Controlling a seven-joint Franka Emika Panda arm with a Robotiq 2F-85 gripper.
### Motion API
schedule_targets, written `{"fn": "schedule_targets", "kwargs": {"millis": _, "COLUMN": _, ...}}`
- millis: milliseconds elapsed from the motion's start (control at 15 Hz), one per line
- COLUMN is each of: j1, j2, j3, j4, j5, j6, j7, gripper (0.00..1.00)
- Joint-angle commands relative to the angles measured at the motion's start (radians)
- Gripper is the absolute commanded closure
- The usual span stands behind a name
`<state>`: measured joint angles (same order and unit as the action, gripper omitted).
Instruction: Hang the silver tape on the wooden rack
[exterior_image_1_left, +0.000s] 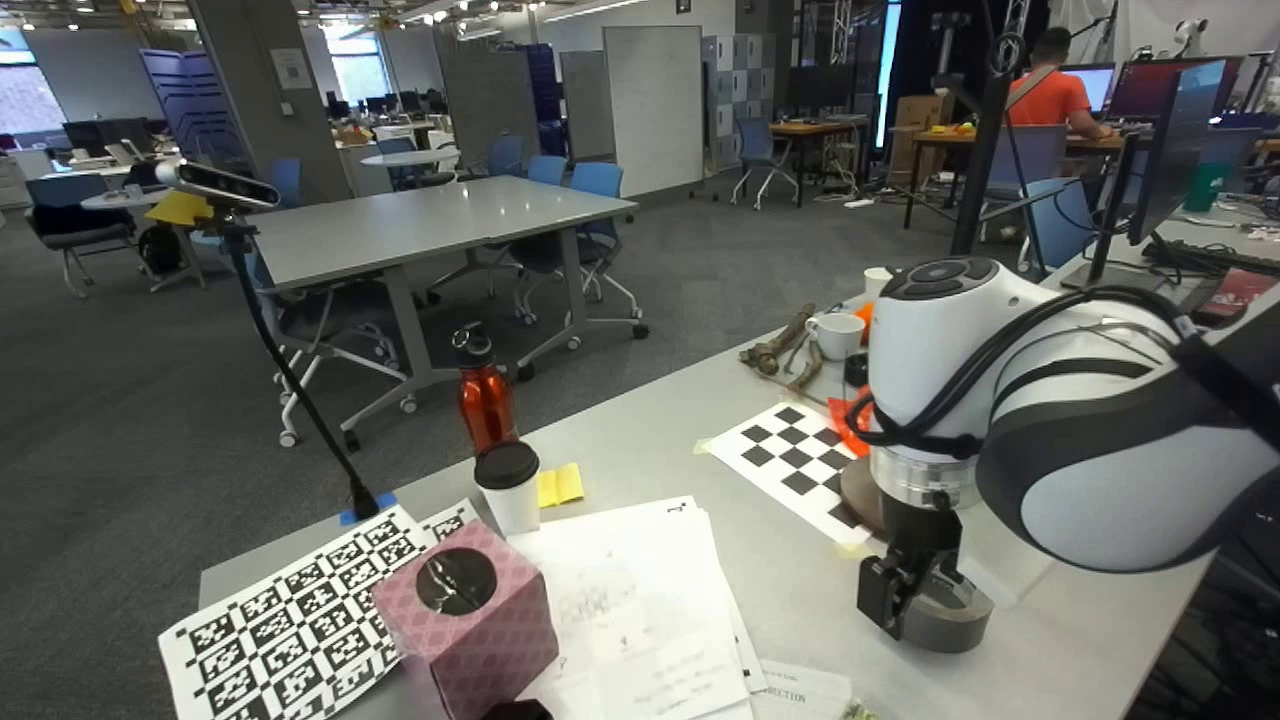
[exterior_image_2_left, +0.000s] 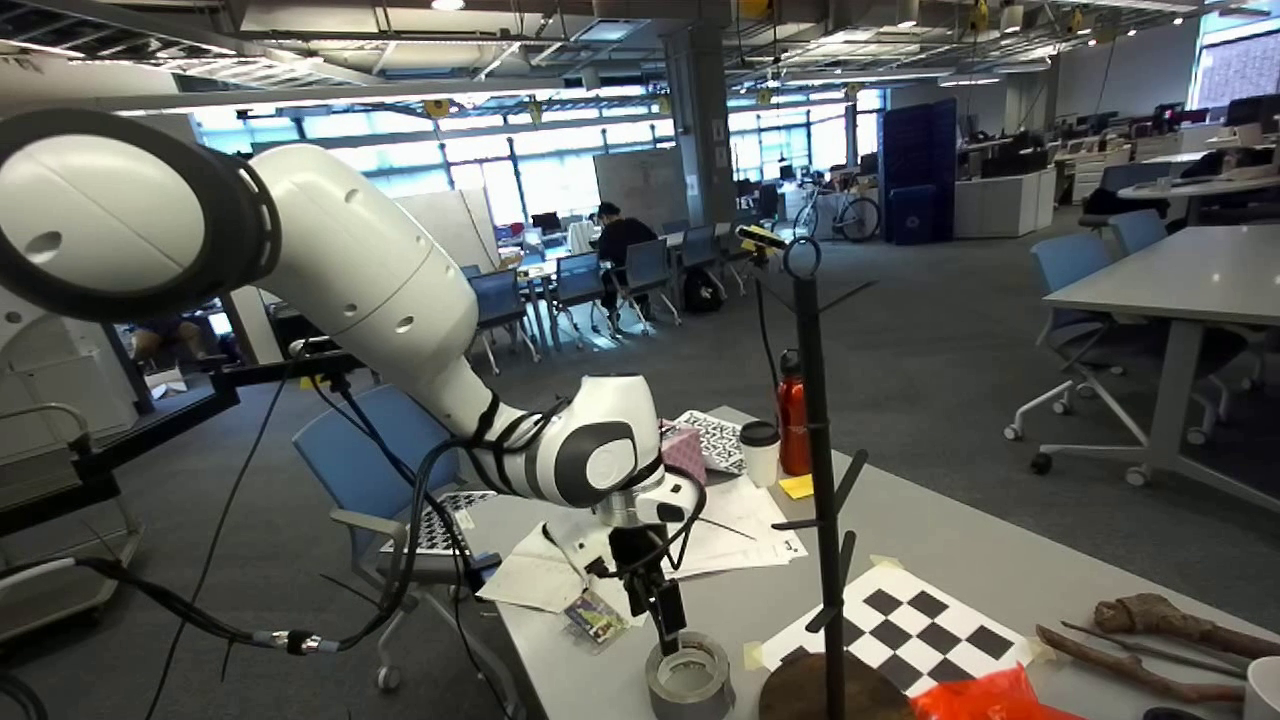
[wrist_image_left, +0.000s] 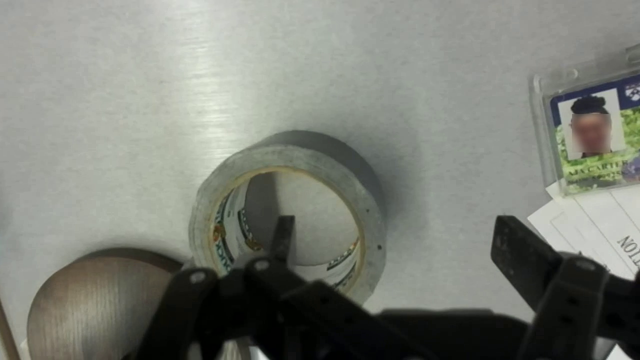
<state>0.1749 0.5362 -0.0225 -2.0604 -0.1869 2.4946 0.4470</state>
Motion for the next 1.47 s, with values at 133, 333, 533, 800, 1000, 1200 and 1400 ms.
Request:
{"fn": "schedule_targets", "kwargs": {"millis": 133, "j1": 0.015, "j2": 0.101, "j3": -0.033, "j4": 0.123, "j5": -0.002, "j6": -0.011, "j7": -0.065, "gripper": 0.00}}
{"fn": "schedule_targets", "kwargs": {"millis": 333, "j1": 0.011, "j2": 0.136, "j3": -0.029, "j4": 0.157, "j5": 0.013, "j6": -0.017, "j7": -0.081, "gripper": 0.00}}
{"fn": "schedule_targets", "kwargs": {"millis": 533, "j1": 0.007, "j2": 0.160, "j3": -0.021, "j4": 0.168, "j5": 0.030, "j6": -0.020, "j7": -0.084, "gripper": 0.00}}
{"fn": "schedule_targets", "kwargs": {"millis": 800, "j1": 0.004, "j2": 0.179, "j3": -0.021, "j4": 0.171, "j5": 0.049, "j6": -0.026, "j7": -0.083, "gripper": 0.01}}
{"fn": "schedule_targets", "kwargs": {"millis": 1000, "j1": 0.008, "j2": 0.181, "j3": -0.023, "j4": 0.167, "j5": 0.054, "j6": -0.026, "j7": -0.078, "gripper": 0.19}}
{"fn": "schedule_targets", "kwargs": {"millis": 1200, "j1": 0.019, "j2": 0.169, "j3": -0.028, "j4": 0.152, "j5": 0.047, "j6": -0.023, "j7": -0.067, "gripper": 0.52}}
{"fn": "schedule_targets", "kwargs": {"millis": 1400, "j1": 0.037, "j2": 0.157, "j3": -0.035, "j4": 0.139, "j5": 0.036, "j6": -0.019, "j7": -0.056, "gripper": 0.74}}
